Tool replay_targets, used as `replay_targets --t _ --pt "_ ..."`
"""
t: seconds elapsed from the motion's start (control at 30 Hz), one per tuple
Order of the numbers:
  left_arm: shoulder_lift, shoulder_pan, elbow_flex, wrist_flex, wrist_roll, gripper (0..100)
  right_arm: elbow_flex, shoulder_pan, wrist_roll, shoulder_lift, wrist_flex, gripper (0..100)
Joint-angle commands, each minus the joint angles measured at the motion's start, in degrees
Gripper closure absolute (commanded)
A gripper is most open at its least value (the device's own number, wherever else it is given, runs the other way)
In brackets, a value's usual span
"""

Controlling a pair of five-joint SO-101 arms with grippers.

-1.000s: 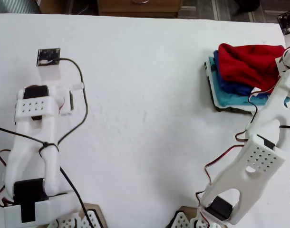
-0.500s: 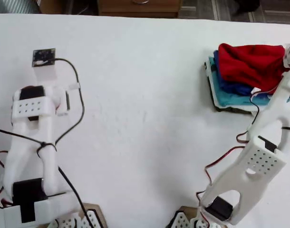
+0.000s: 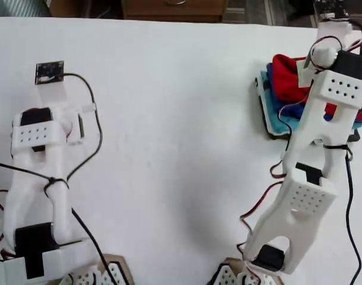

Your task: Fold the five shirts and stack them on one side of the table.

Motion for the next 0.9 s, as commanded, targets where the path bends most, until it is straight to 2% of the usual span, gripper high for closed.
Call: replay_targets --t 0.0,0.33,0.53,0.87 --pt "-0.35 -0.53 -0.66 -0.79 -0.18 97 -1.85 0.22 0.18 0.22 0.57 97.9" --pt "-0.26 -0.44 -3.30 -1.41 0.00 97 -1.85 1.27 6.24 6.73 7.96 97.9" --pt "-0.26 -0.53 -4.00 -1.23 0.09 97 -2.11 1.36 8.88 5.14 12.79 97.9" --pt "-0.26 -0.44 -3.91 -1.32 0.09 97 -2.37 4.18 9.76 -5.23 8.13 97.8"
